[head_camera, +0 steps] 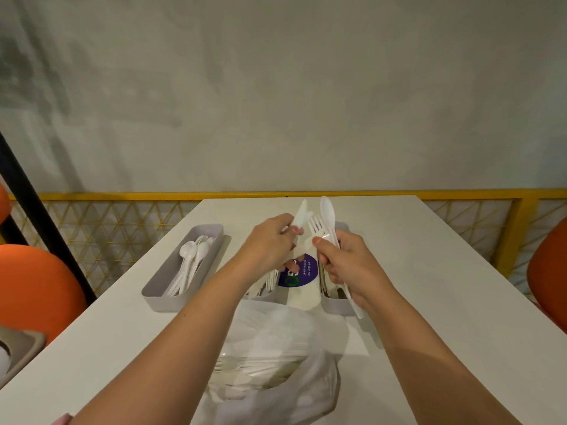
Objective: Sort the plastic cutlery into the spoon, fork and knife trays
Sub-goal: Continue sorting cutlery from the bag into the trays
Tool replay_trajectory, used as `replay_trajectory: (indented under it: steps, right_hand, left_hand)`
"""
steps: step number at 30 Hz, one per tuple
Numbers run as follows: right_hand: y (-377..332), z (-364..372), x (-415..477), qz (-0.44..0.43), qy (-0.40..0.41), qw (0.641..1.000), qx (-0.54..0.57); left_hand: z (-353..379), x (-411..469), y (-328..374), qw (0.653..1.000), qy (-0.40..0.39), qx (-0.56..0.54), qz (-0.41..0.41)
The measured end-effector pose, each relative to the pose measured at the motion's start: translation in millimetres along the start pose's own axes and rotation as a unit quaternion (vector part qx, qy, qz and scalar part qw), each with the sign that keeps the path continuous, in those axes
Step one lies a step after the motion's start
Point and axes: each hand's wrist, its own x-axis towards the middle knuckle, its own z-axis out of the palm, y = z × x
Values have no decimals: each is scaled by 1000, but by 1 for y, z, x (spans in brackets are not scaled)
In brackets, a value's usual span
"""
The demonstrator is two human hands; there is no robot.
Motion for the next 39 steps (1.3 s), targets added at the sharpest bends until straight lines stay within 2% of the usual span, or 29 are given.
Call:
replay_trajectory:
  steps: [4,8,11,13,16,20,24,26,30,33,36,39]
  right_hand:
    - [-2,-4,2,12,37,998,46]
    - [-2,-7,6,40,54,995,78]
    - [-8,-7,3,66,15,993,99]
    - [-13,-8,0,76,-35,992,99]
    - [-14,-10,-2,73,-91,992,57]
    - [-11,-12,-3,51,-142,988,7]
    - [-10,-12,-3,27,-131,991,-16]
    - [-9,-13,-2,21,-112,993,-22]
    - [-9,-20,0,15,-68,997,-21]
    - [-8,-23,2,15,-49,998,-30]
    - [-8,-27,3,8,-28,999,-39]
    - [-9,-38,7,8,24,1000,9]
  left_hand:
    - [16,0,-3,998,-46,-20,-36]
    - [20,4,-5,977,-63,-181,-90]
    - [18,12,-1,949,-24,-299,-98]
    - [17,18,3,915,-8,-390,-100]
    - [18,24,6,887,9,-451,-93]
    - [21,26,9,876,34,-471,-94]
    - [24,29,6,885,44,-449,-111]
    - [28,30,4,892,22,-434,-125]
    - [36,27,2,903,-73,-403,-132]
    - [38,26,2,907,-78,-396,-119]
    - [39,31,6,884,-59,-441,-141]
    - [41,39,2,860,-34,-478,-176]
